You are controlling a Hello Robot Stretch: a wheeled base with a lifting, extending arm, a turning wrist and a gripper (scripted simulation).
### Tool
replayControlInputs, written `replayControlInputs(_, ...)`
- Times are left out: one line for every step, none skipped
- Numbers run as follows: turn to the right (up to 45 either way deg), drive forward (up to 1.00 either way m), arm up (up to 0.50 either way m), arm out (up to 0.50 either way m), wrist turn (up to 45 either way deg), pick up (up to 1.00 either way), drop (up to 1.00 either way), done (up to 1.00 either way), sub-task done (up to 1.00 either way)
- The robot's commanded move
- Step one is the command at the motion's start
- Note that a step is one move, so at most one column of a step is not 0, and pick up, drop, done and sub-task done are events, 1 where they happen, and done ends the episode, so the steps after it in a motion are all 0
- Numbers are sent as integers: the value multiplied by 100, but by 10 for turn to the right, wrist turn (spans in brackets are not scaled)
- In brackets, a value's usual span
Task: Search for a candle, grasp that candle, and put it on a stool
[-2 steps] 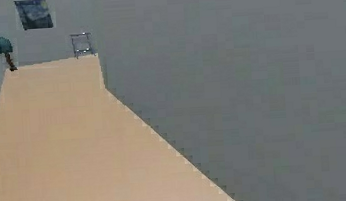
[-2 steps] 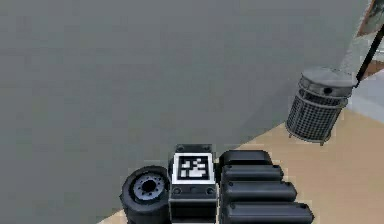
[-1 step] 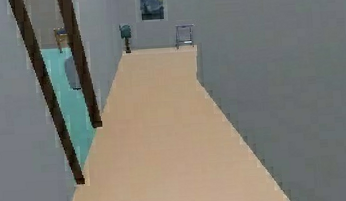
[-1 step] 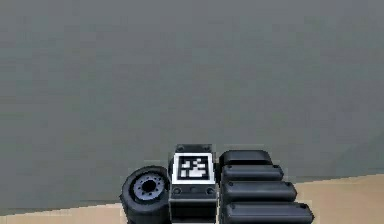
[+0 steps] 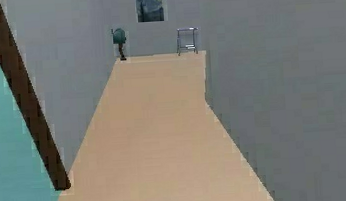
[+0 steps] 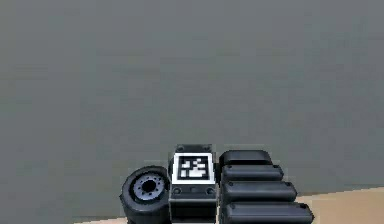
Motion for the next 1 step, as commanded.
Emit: replayControlInputs(0, 100, 0, 0, 0, 0, 0, 0, 0)
